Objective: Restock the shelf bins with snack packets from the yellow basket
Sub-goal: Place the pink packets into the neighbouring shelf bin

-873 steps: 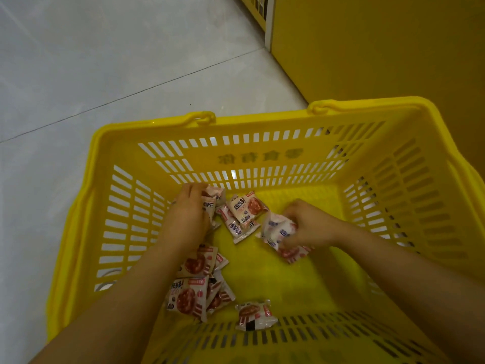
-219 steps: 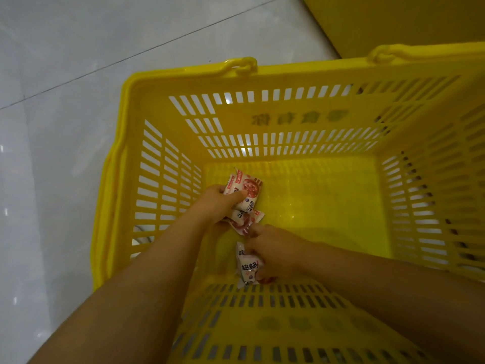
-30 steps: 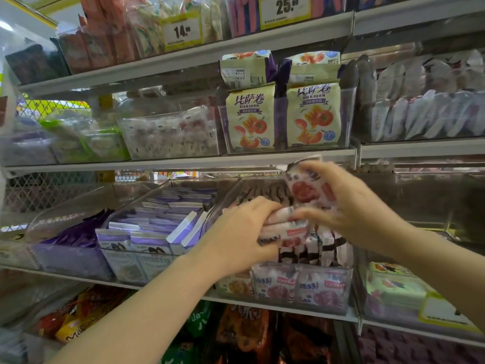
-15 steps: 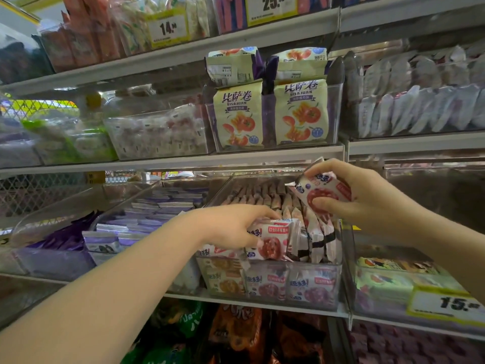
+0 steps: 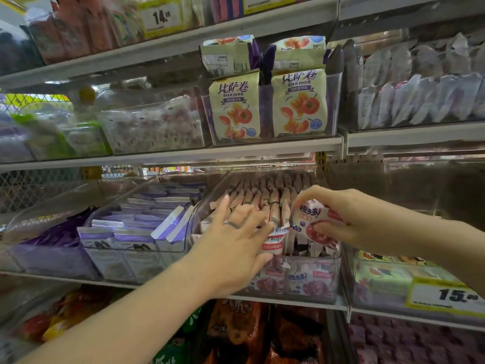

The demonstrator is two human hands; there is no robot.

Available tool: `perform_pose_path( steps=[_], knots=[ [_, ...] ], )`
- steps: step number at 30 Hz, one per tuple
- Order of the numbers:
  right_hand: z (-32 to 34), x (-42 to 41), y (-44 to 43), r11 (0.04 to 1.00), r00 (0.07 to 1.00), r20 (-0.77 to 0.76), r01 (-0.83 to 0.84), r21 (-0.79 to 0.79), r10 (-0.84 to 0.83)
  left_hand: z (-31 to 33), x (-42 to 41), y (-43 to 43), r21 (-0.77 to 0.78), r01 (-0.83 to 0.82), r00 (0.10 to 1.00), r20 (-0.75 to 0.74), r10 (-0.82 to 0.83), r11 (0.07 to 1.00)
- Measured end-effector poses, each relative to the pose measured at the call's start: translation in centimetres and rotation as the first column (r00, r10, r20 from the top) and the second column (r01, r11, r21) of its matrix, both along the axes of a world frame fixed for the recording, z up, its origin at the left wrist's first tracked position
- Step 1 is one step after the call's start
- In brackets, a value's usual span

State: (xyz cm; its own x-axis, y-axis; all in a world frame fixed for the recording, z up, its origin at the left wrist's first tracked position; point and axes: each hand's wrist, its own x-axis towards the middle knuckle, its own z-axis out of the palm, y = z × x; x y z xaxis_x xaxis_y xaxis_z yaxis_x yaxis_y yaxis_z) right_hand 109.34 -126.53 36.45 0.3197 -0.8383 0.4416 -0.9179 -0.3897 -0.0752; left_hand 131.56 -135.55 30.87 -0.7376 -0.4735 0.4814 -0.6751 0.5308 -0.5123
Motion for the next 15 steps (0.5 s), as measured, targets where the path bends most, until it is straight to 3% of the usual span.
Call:
perform_pose_path(
  steps=[2,6,8,12,15],
  knots=[
    [-0.2,0.4,0.1,0.999,0.998,-0.050,0.044,-0.001,-0.044,-0.3,-1.2,0.8,-0.072,0.099,0.994,-0.044,-0.102,0.993],
    [-0.1,0.8,0.4,0.995,0.992,-0.082,0.098,-0.026,-0.100,-0.6,-2.5,0.4,0.172,0.333,0.913,-0.303,-0.272,0.927],
    [0.0,0.8,0.6,0.995,0.994,-0.063,0.087,-0.039,-0.090,-0.5,-2.3,-0.1,0.191,0.388,0.878,-0.375,-0.299,0.902],
    [-0.2,0.9,0.9,0.992,0.987,-0.097,0.128,-0.013,-0.129,-0.5,-1.7,-0.7,0.168,0.387,0.890,-0.324,-0.320,0.906],
    [-0.2,1.4,1.1,0.987,0.969,-0.189,0.160,0.003,-0.157,-0.5,-1.6,-1.0,0.055,0.307,0.933,-0.213,-0.289,0.950]
  ],
)
